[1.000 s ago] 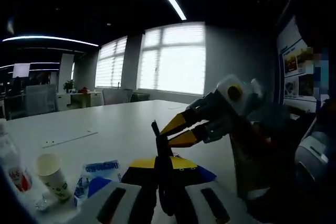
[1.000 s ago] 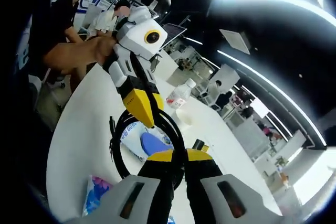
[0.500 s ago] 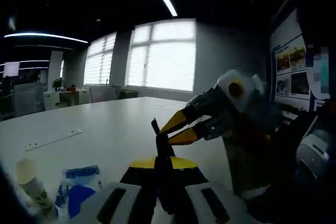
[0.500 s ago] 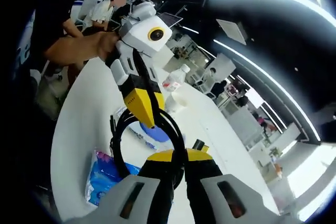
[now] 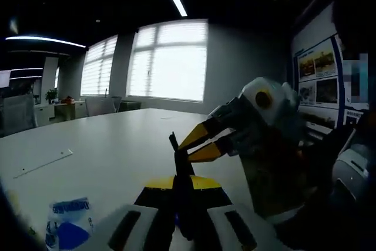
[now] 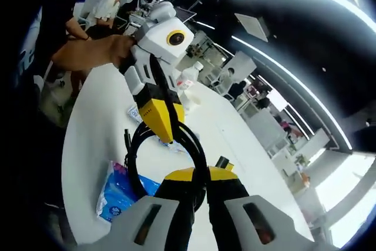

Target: Arrange the tabletop items into an orderly group along one side of the table until the central work area is clear of visible clutter.

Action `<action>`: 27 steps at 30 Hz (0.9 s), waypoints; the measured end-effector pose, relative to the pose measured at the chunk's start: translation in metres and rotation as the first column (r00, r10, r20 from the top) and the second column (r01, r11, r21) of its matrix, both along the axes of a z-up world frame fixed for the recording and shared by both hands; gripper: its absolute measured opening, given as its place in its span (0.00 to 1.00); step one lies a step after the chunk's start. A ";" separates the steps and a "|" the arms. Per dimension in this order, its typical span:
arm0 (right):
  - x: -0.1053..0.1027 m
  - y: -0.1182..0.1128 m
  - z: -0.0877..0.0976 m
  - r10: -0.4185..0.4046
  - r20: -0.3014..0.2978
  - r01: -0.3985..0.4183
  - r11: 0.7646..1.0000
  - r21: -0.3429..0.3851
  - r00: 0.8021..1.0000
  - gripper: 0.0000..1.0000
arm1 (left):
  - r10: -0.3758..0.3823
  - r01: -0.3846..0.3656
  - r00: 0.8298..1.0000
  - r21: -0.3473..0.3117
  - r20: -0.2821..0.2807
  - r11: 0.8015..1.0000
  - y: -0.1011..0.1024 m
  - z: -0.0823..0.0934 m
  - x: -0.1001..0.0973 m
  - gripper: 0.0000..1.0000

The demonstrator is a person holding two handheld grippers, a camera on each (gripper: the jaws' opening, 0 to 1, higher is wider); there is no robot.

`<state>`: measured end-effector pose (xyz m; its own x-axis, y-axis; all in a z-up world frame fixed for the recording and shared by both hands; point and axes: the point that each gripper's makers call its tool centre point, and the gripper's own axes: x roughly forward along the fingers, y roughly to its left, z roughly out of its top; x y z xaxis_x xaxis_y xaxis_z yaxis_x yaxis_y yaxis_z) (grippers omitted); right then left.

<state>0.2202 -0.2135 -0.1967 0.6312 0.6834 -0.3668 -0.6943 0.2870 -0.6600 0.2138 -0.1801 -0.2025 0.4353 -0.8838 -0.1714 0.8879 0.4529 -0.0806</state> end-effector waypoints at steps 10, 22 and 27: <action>-0.002 -0.028 0.000 -0.054 0.000 0.054 0.999 -0.008 0.999 0.03 | -0.052 0.052 0.999 0.007 0.002 0.999 -0.027 0.000 -0.003 0.04; -0.002 -0.025 0.003 -0.048 0.006 0.048 0.999 -0.004 0.999 0.03 | -0.052 0.052 0.999 0.009 0.011 0.999 -0.024 0.003 -0.005 0.05; -0.001 -0.020 0.005 -0.040 0.010 0.040 0.999 -0.003 0.999 0.03 | -0.042 0.042 0.999 0.007 0.017 0.999 -0.018 0.005 -0.004 0.05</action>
